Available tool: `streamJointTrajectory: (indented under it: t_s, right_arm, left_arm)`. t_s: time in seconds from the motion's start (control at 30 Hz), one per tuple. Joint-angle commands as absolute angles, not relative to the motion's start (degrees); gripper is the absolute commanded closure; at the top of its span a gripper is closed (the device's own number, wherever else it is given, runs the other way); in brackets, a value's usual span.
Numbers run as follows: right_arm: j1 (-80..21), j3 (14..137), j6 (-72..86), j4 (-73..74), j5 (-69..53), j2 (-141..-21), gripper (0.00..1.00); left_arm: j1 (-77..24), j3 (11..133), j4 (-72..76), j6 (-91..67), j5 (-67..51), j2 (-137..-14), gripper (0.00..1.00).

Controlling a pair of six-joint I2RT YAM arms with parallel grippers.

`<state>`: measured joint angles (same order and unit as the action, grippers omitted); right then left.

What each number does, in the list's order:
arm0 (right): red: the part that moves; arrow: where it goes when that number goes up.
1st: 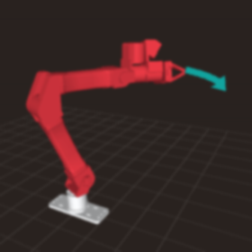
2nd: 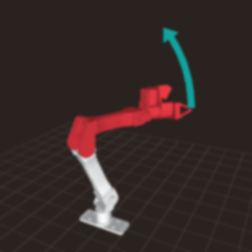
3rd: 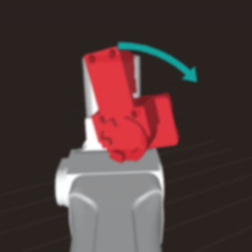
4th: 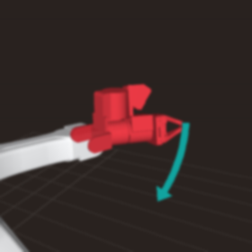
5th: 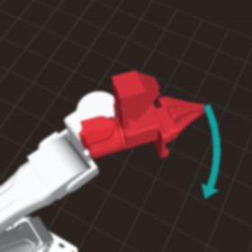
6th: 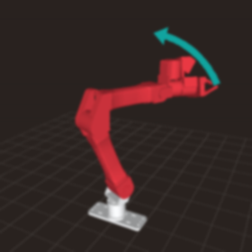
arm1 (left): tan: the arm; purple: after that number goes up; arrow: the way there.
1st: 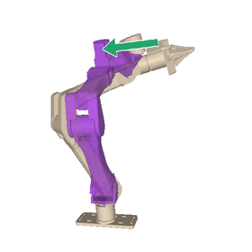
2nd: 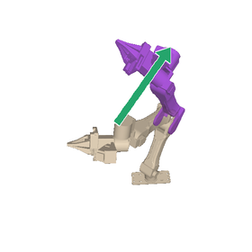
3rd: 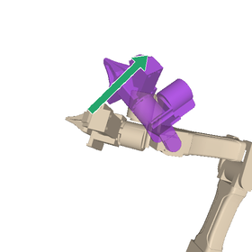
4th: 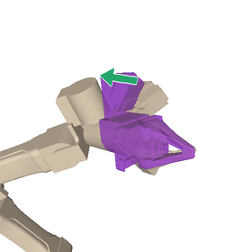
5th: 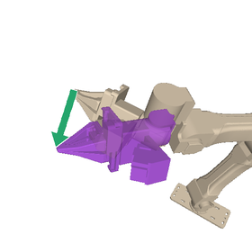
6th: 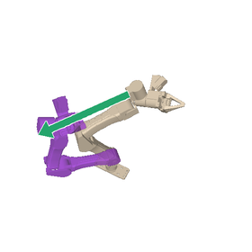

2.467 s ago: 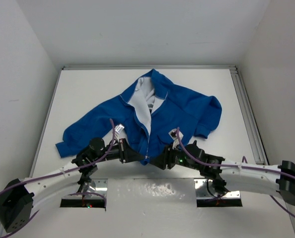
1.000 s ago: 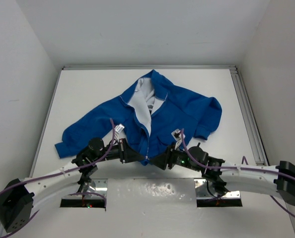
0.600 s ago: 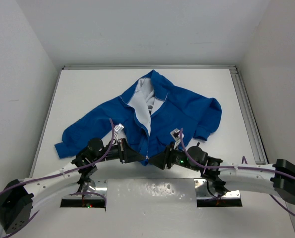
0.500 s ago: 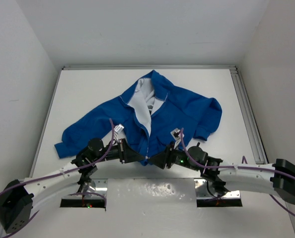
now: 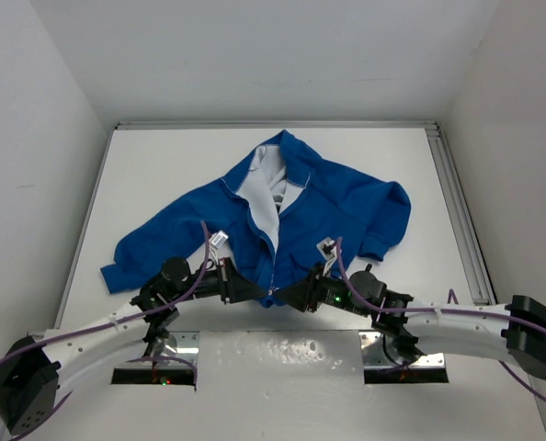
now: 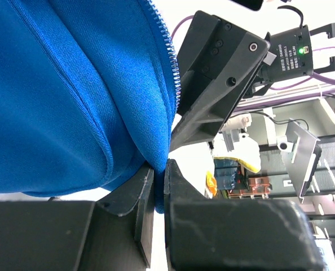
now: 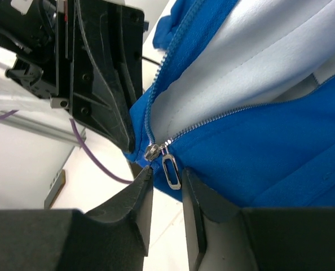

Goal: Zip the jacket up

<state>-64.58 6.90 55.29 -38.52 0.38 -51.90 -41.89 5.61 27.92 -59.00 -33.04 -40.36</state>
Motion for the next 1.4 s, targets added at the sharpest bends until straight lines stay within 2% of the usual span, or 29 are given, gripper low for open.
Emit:
streamJointTrajectory:
  t_s: [0.0,0.1,0.17,0.43,0.77,0.83,0.97,1.07,1.23,1.27,1.37]
  right_arm:
    - [-64.3,7.0,55.9,-42.2,-1.8,-52.5,0.73]
    - [-64.3,7.2,55.4,-42.0,-3.0,-53.3,0.61]
    - [-64.3,7.6,55.3,-41.7,-3.1,-53.8,0.60]
    - [-64.3,7.3,54.5,-42.9,-0.8,-52.9,0.72]
    - [-64.3,7.3,53.4,-44.1,-0.2,-52.8,0.80]
    - [-64.2,7.0,53.3,-43.2,0.8,-51.9,0.79]
    - [-64.2,6.9,53.1,-42.5,1.4,-51.5,0.64]
    - [-64.3,6.5,53.6,-43.8,1.8,-51.8,0.65]
    - [-64.3,6.5,53.5,-44.3,2.2,-52.3,0.72]
    - [-64.3,6.5,53.4,-44.5,2.2,-52.6,0.76]
    - [-64.3,6.6,53.4,-44.8,2.3,-53.3,0.78]
  left_arm:
    - [-41.4,6.0,31.6,-60.0,-34.5,-39.7,1.00]
    - [-41.4,6.3,31.6,-59.7,-34.9,-39.9,1.00]
    - [-41.4,5.9,31.7,-60.1,-34.5,-39.4,1.00]
    - [-41.4,5.9,31.5,-60.4,-34.5,-39.4,1.00]
    - [-41.4,5.6,30.9,-60.1,-33.9,-38.8,1.00]
    - [-41.4,6.0,30.7,-59.7,-34.1,-39.2,1.00]
    - [-41.4,5.6,30.8,-59.7,-33.8,-39.1,1.00]
    - [-41.4,6.2,31.1,-59.4,-34.8,-40.3,1.00]
    - [-41.4,6.0,31.5,-59.5,-34.3,-40.1,1.00]
    - [-41.4,6.1,31.6,-59.4,-34.6,-40.4,1.00]
    - [-41.5,5.1,32.4,-59.9,-34.1,-40.1,1.00]
